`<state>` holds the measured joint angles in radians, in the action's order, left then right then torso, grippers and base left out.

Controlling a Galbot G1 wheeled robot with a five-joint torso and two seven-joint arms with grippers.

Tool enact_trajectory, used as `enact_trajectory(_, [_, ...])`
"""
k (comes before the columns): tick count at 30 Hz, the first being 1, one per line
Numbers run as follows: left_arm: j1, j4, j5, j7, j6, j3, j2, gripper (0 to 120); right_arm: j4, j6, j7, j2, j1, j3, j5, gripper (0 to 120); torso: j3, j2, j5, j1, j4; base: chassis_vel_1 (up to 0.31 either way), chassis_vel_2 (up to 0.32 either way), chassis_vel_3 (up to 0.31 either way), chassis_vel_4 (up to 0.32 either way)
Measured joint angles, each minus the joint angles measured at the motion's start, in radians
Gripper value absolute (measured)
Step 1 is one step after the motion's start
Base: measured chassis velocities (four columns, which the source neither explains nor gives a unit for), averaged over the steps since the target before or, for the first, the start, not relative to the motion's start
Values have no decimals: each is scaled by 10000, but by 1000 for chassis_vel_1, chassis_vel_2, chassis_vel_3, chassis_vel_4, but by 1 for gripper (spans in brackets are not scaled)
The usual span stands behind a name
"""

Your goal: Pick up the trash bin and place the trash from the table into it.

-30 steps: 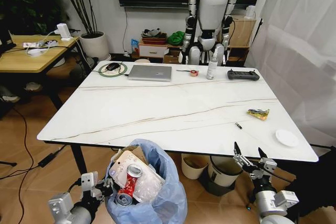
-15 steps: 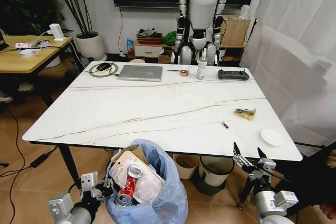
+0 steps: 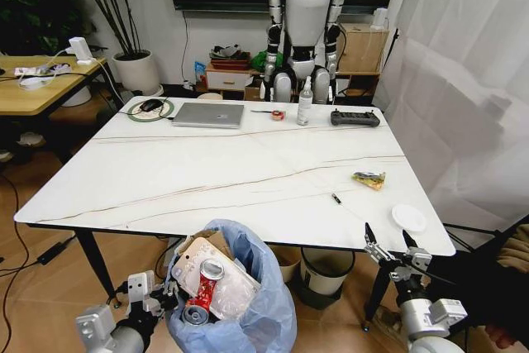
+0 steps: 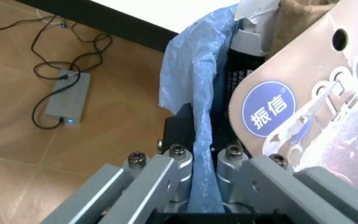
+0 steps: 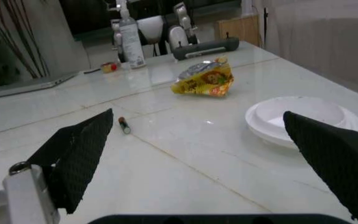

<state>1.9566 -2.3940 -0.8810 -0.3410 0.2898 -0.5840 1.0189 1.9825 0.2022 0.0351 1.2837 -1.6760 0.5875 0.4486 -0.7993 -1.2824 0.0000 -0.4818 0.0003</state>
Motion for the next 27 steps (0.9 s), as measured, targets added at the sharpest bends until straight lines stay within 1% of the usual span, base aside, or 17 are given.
enact_trajectory(7, [22,-15,28,-3,3,-27,53,0,202,100,-243,-103,47,-101,-829,100,0,0,1,0,-1,-35,-41,22,34])
enact_trajectory(9, [63,-42,43,-5,4,-61,76,0,436,-121,-6,-345,164,-219,-1170,100,0,0,1,0,-3,0,0,0,0])
enact_trajectory(10, [111,-65,57,-6,4,-106,103,0,713,-509,542,-680,357,-372,-1299,100,0,0,0,0,-1,0,0,0,0])
enact_trajectory(11, [141,-82,70,-6,4,-130,120,0,930,-954,807,-949,508,-456,-1252,100,0,0,0,0,-1,0,0,0,0])
enact_trajectory(12, [141,-82,70,-6,4,-130,120,0,930,-954,807,-949,508,-456,-1252,100,0,0,0,0,-1,0,0,0,0])
enact_trajectory(13, [172,-97,85,-6,4,-152,144,0,1101,-1351,928,-1178,657,-502,-1104,100,0,0,0,0,-2,0,0,0,0])
enact_trajectory(14, [218,-128,99,-6,4,-194,181,0,1331,-2014,1013,-1520,965,-545,-856,100,0,0,-2,0,-1,0,0,0,0])
enact_trajectory(15, [244,-150,102,-6,4,-218,204,0,1424,-2325,1040,-1676,1149,-581,-708,100,0,0,-2,0,0,0,0,0,0])
enact_trajectory(16, [296,-197,104,-4,4,-262,248,0,1547,-2944,1066,-2001,1570,-697,-236,100,0,0,0,0,2,0,0,0,0])
enact_trajectory(17, [325,-221,105,-3,4,-286,265,0,1560,-3150,1060,-2114,1732,-750,-24,100,0,0,0,0,0,0,0,0,0])
enact_trajectory(18, [389,-276,105,-3,3,-342,309,0,1546,-3581,968,-2383,2196,-885,512,100,0,0,1,-1,1,0,0,0,0])
enact_trajectory(19, [428,-309,99,-3,3,-369,327,0,1459,-3778,877,-2552,2502,-976,815,100,0,0,1,0,3,0,0,0,0])
enact_trajectory(20, [428,-309,99,-3,3,-369,327,0,1459,-3778,877,-2552,2502,-976,815,100,0,0,1,0,3,0,0,0,0])
enact_trajectory(22, [433,-335,22,-8,6,-412,277,0,1162,-4034,736,-2931,2978,-1152,1252,100,-1,1,2,-1,4,0,0,0,0])
enact_trajectory(26, [495,-303,-37,-24,21,-451,209,0,605,-4169,498,-3366,3407,-1493,1347,100,-1,0,0,-1,-4,0,0,0,0])
enact_trajectory(27, [495,-303,-37,-24,21,-451,209,0,605,-4169,498,-3366,3407,-1493,1347,100,-1,0,0,-1,-4,0,0,0,0])
